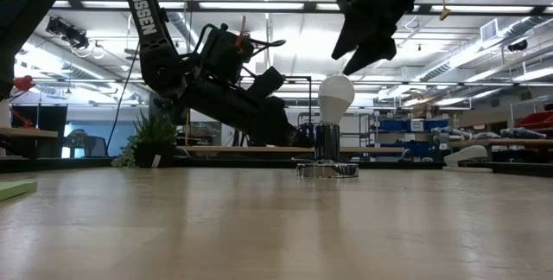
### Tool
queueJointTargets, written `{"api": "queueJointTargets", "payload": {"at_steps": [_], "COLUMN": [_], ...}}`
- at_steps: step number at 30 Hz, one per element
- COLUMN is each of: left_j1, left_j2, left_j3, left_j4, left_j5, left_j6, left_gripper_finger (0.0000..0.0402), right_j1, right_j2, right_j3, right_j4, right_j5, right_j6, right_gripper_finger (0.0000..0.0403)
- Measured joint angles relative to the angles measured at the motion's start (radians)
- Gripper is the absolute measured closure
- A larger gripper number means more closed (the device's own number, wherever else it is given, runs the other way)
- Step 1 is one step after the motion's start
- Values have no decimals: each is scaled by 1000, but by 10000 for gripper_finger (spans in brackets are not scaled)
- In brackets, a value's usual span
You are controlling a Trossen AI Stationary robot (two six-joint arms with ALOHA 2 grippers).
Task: Screw lightbulb
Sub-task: Insert the lightbulb into the lamp
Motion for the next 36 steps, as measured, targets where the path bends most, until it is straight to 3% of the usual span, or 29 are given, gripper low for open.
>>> {"api": "queueJointTargets", "payload": {"at_steps": [7, 16, 28, 36], "left_j1": [0, 0, 0, 0], "left_j2": [0, 0, 0, 0], "left_j3": [0, 0, 0, 0], "left_j4": [2, -1, -1, -3], "left_j5": [0, 0, 0, 0], "left_j6": [0, 0, 1, 1], "left_gripper_finger": [388, 388, 388, 388], "right_j1": [-3, -10, -15, -12], "right_j2": [40, 103, 158, 201], "right_j3": [0, 0, 91, 137], "right_j4": [-10, -3, -20, -70], "right_j5": [-12, -23, -29, -31], "right_j6": [-132, -162, -240, -259], "right_gripper_finger": [63, 77, 156, 168]}}
